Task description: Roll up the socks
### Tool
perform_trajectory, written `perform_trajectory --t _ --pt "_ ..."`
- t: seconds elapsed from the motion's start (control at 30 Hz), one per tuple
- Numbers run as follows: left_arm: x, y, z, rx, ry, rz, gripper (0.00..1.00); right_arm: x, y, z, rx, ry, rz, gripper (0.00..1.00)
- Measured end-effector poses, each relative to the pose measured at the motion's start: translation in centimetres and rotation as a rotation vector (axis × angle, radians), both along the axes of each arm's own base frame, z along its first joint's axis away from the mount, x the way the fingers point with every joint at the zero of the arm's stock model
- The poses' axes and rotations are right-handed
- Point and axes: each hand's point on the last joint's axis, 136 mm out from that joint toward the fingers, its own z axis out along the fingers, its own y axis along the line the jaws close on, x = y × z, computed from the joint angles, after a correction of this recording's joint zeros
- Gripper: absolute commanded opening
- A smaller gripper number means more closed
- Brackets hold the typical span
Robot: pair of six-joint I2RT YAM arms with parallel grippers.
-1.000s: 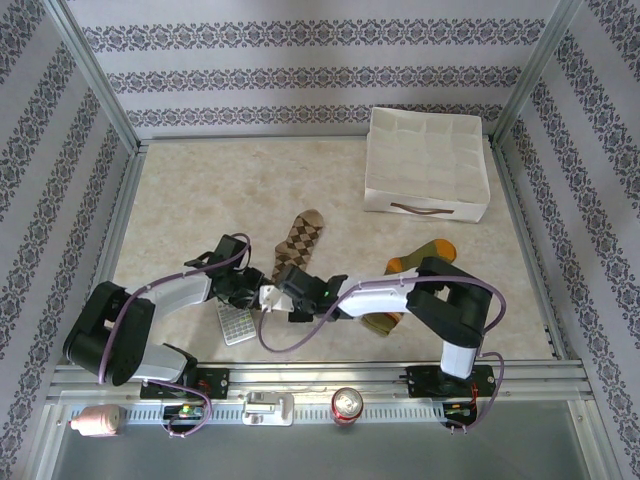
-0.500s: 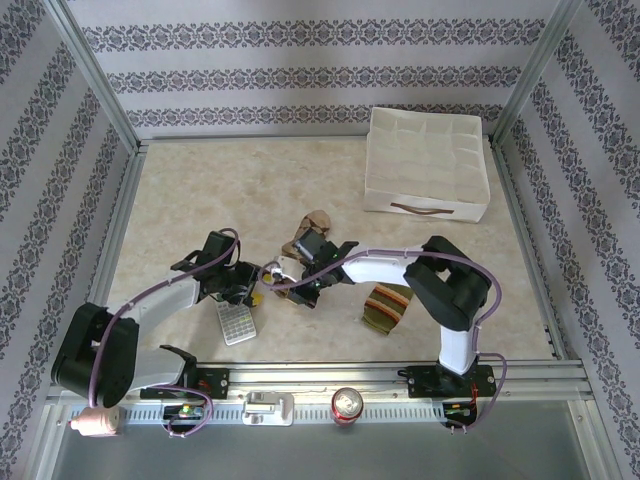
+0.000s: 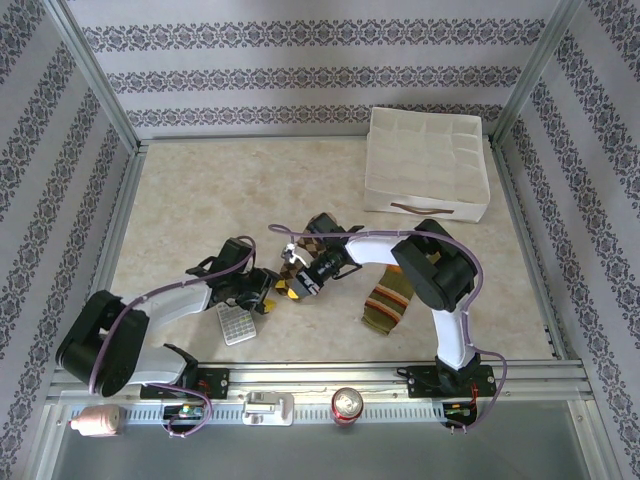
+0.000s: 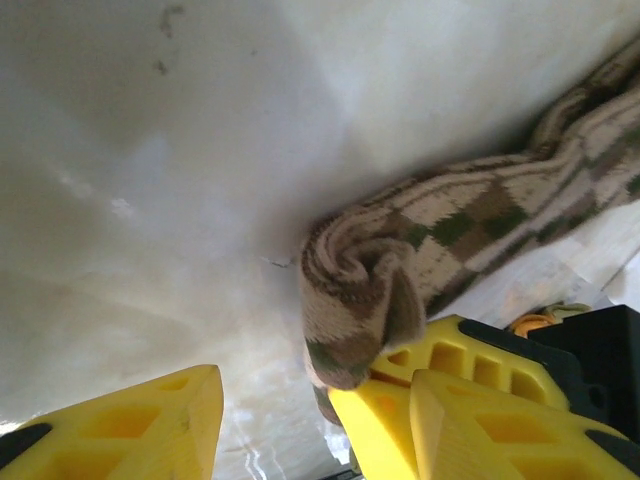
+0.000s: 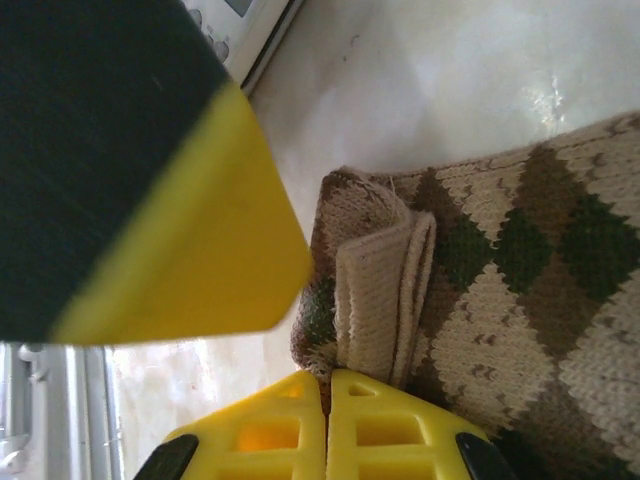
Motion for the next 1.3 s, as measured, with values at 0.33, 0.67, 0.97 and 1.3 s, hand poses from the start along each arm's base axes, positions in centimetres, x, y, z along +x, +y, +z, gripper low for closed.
perform_trajectory --t 0.33,0.67,0.97,1.3 --pt "-0.1 -0.6 -1.3 0.02 0.053 0.006 0.25 -0.4 -0.4 0.1 0.013 0.126 -0.024 0.0" --pt "0.5 -0.4 -1.3 0.054 0.054 0.028 0.0 -0.6 -0.5 0.1 0.015 0.134 -0.019 0.0" --pt "-0.9 0.1 -0.6 0.071 0.098 0.041 0.45 -1.9 -0.2 0.5 -0.017 -0.007 0.053 0.0" --pt "-0.4 1.0 1.8 0.041 0.029 0.136 0.7 -2.5 -0.8 0.2 -0.058 -0.015 0.067 0.0"
